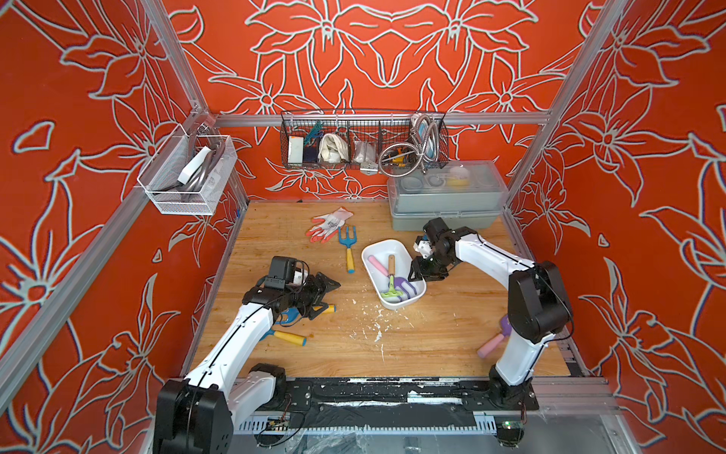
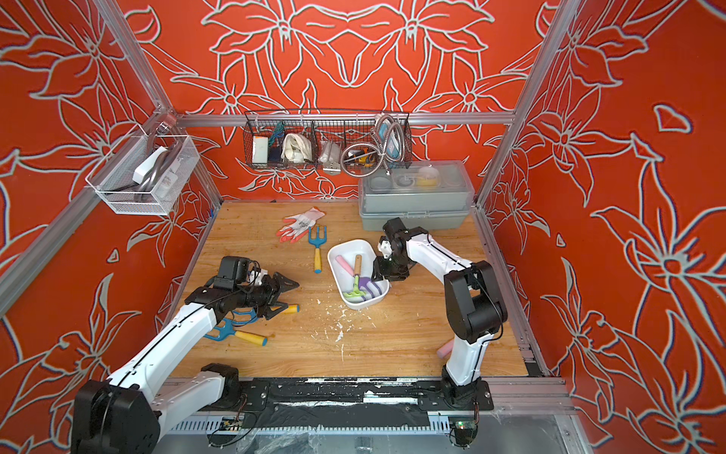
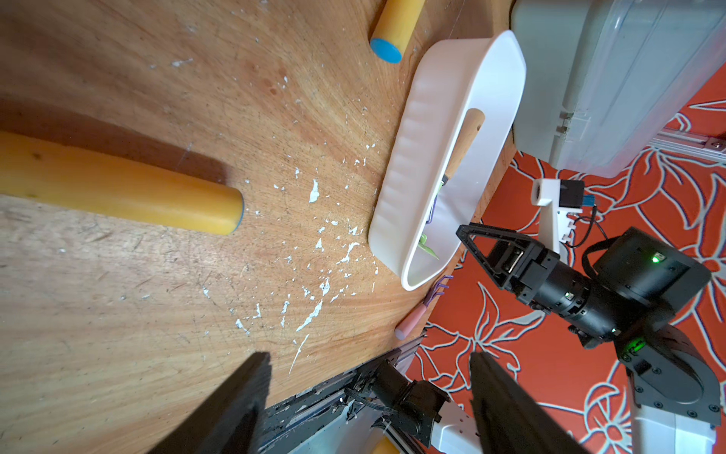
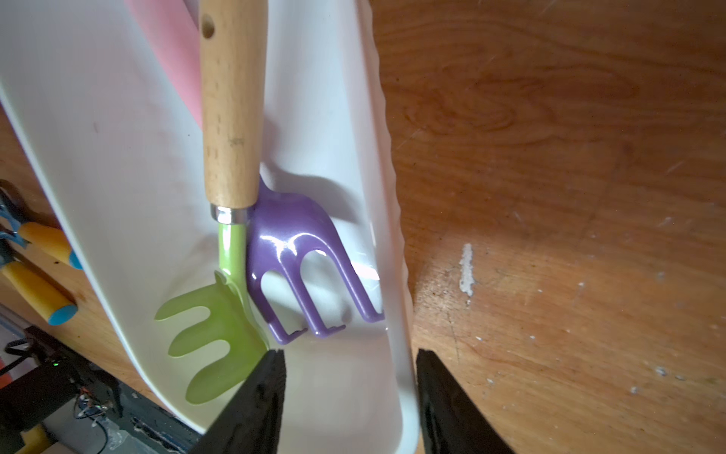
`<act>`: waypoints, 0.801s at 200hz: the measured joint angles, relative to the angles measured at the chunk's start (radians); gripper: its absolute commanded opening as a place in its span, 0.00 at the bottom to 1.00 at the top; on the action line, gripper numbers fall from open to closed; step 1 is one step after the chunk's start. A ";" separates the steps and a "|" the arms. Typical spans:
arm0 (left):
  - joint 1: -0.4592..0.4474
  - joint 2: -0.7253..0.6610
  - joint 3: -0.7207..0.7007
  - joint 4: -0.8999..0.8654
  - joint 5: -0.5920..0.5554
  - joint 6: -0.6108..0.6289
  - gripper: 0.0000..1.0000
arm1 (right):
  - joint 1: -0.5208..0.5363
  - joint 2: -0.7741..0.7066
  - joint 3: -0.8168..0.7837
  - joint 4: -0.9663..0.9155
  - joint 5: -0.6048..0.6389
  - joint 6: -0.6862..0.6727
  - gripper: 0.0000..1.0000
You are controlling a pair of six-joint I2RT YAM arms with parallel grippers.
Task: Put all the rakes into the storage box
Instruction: Adjust the storage box at the center of the board, then pick up the rake at the center of the board.
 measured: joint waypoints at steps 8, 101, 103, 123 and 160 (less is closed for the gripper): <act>0.000 0.000 0.000 -0.003 0.000 0.002 0.81 | 0.005 -0.002 -0.002 0.005 -0.005 0.006 0.54; 0.001 0.000 0.000 -0.008 0.005 0.010 0.81 | 0.068 -0.164 -0.104 -0.003 0.124 0.173 0.44; 0.001 0.000 -0.001 -0.008 0.005 0.010 0.81 | 0.068 -0.167 -0.105 -0.006 0.134 0.182 0.44; 0.001 -0.006 -0.012 -0.008 0.005 0.010 0.81 | 0.056 -0.211 -0.118 -0.033 0.239 0.248 0.43; 0.001 -0.027 -0.035 -0.011 0.005 0.010 0.81 | 0.029 -0.347 -0.217 -0.047 0.408 0.374 0.45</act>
